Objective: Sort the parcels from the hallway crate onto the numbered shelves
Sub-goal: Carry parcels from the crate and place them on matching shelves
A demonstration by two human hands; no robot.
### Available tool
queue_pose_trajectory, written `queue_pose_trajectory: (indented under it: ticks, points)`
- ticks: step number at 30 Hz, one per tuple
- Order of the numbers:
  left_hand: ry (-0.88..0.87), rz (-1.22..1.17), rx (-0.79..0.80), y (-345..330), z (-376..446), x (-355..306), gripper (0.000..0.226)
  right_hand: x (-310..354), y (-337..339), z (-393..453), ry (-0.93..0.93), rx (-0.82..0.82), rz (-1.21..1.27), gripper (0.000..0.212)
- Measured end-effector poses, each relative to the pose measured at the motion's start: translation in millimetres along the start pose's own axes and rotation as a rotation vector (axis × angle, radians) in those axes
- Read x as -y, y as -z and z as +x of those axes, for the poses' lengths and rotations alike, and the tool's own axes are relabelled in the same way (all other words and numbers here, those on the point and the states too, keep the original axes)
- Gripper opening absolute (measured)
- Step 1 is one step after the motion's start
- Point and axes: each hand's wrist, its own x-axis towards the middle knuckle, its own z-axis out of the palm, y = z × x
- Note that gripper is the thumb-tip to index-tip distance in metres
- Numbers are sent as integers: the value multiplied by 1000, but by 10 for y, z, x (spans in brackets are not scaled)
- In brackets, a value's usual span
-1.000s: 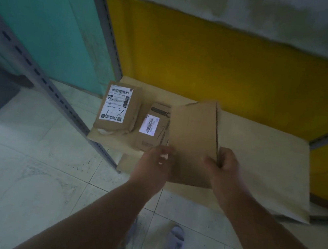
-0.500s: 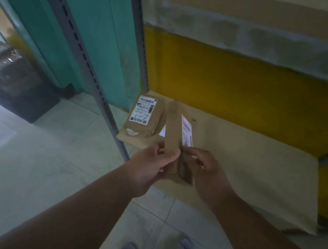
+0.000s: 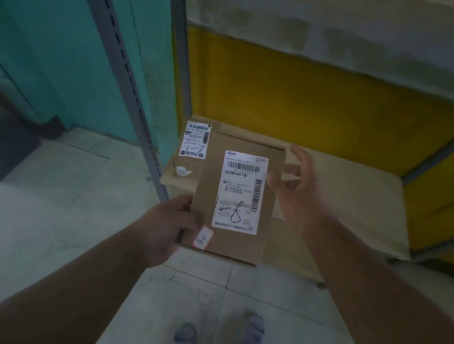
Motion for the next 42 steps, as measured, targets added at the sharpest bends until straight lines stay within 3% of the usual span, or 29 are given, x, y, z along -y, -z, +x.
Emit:
queue_pose_trajectory:
  ticks: [2, 5, 11, 16, 20, 28, 32, 38, 42]
  points:
    - [-8, 48, 37, 36, -30, -18, 55, 49, -2, 17, -7, 76, 1, 66]
    - [-23, 106, 51, 64, -6, 9, 56, 93, -25, -6, -33, 38, 10, 62]
    - [-43, 325, -103, 43, 48, 146, 53, -41, 60, -26, -58, -36, 7, 55]
    - [-5, 428, -77, 51, 19, 305, 42, -250, 51, -145, -135, 16, -105, 61]
    - [55, 427, -164, 210, 115, 602, 47, -550, -164, -182, -182, 64, -182, 50]
    - [289, 324, -352, 597, 364, 1683, 47, -1607, -1117, -140, -163, 274, -235, 57]
    - [334, 199, -405, 783, 539, 2128, 61, -2063, -1492, 17, -192, 369, -263, 56]
    - [391, 55, -491, 1305, 1402, 3002, 71, -3079, -2347, 467, -287, 345, -291, 58]
    - [410, 108, -584, 1808, 2210, 3737, 60, -3912, -3025, 833, -344, 333, -257, 61]
